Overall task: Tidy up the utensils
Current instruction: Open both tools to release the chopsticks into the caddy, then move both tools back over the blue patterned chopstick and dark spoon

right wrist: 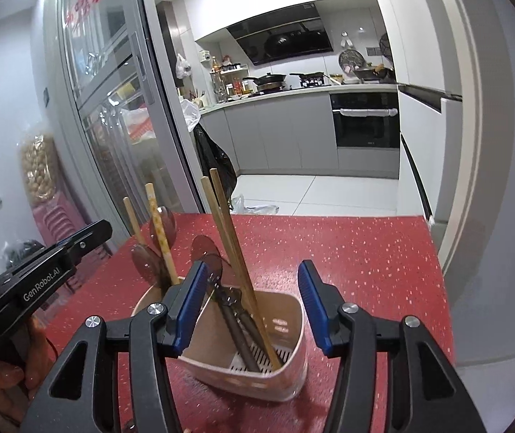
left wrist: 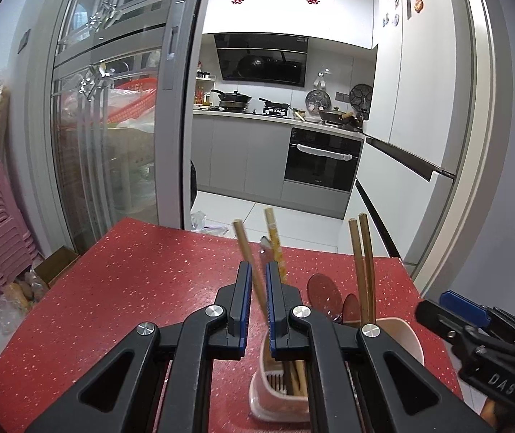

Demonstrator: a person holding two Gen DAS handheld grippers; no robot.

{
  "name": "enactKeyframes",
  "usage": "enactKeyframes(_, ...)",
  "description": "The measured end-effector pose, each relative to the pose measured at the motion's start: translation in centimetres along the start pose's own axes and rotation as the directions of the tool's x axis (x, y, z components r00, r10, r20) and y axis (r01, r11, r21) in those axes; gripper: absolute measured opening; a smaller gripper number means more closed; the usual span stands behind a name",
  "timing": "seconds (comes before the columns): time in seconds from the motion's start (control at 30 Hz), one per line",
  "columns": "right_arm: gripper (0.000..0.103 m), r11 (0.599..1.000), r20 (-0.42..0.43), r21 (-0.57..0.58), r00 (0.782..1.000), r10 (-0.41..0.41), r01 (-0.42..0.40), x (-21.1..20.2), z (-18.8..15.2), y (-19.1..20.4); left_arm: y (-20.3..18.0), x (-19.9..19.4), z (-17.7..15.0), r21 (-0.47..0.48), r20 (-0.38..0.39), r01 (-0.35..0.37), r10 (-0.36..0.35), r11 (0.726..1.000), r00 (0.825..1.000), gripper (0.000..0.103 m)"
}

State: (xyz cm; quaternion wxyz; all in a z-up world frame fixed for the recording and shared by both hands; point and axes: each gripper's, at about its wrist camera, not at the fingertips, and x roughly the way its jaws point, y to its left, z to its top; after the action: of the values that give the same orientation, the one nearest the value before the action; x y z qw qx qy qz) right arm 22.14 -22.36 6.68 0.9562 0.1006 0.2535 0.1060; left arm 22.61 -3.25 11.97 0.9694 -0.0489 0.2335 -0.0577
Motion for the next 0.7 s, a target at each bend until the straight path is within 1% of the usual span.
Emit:
enactKeyframes(0.2,0.064,1.000,-0.017,0.019,1.000,0.018,-0.018,-2.3,-0.9,0.7,2.1,-2.1,-0.7,-0.019,-0.024,-0.014,0.013,1.000,1.000,0.033)
enactKeyframes(0.23,0.066,0.999,-0.029,0.024,0.999,0.023,-0.023,-2.7,-1.2,0.8,2.5,-2.5,-1.1,-0.019,-0.027,-0.015,0.014,1.000,1.000,0.033)
enactKeyframes(0.27,0.069,0.999,-0.040,0.027,0.999,0.028,-0.027,-3.0,-1.6,1.0,2.9,-2.9,-1.5,-0.018,-0.033,-0.017,0.016,1.000,0.999,0.056)
enactKeyframes(0.3,0.071,0.999,-0.062,0.033,0.997,0.038,-0.036,-3.3,-2.1,1.3,3.4,-3.2,-2.0,-0.018,-0.046,-0.021,0.020,1.000,0.999,0.085)
enactKeyframes(0.33,0.074,0.999,-0.080,0.036,0.996,0.043,-0.041,-3.5,-2.6,1.4,3.8,-3.5,-2.3,-0.020,-0.061,-0.031,0.030,0.999,0.998,0.103)
enactKeyframes(0.37,0.074,0.998,-0.108,0.043,0.993,0.053,-0.049,-3.6,-3.3,1.6,4.4,-3.9,-3.1,-0.025,-0.065,-0.045,0.043,0.999,0.997,0.103)
enactKeyframes(0.43,0.075,0.997,-0.165,0.057,0.985,0.056,-0.047,-3.6,-4.7,2.1,5.2,-4.4,-4.6,-0.001,-0.096,-0.051,0.051,0.999,0.994,0.103)
enactKeyframes(0.47,0.075,0.997,-0.213,0.065,0.976,0.048,-0.035,-3.3,-5.7,2.4,5.6,-4.5,-5.4,0.014,-0.121,-0.068,0.070,0.998,0.990,0.103)
enactKeyframes(0.5,0.075,0.997,-0.244,0.073,0.969,0.049,-0.032,-3.1,-6.5,2.6,6.0,-4.4,-6.8,0.035,-0.158,-0.094,0.099,0.995,0.982,0.103)
enactKeyframes(0.57,0.075,0.994,-0.351,0.098,0.934,0.069,-0.036,-2.2,-9.1,3.3,6.6,-4.2,-8.6,0.060,-0.220,-0.104,0.115,0.993,0.969,0.103)
enactKeyframes(0.6,0.075,0.995,-0.381,0.099,0.922,0.067,-0.031,-1.9,-9.9,3.6,7.0,-3.8,-10.0,0.075,-0.274,-0.097,0.114,0.992,0.955,0.103)
enactKeyframes(0.63,0.074,0.995,-0.433,0.093,0.899,0.061,-0.022,-1.4,-11.2,4.2,7.2,-3.7,-10.7,0.081,-0.300,-0.094,0.114,0.992,0.947,0.103)
enactKeyframes(0.7,0.074,0.997,-0.499,0.078,0.865,0.050,-0.013,-0.7,-13.1,5.1,7.5,-3.1,-12.8,0.090,-0.368,-0.090,0.117,0.992,0.923,0.103)
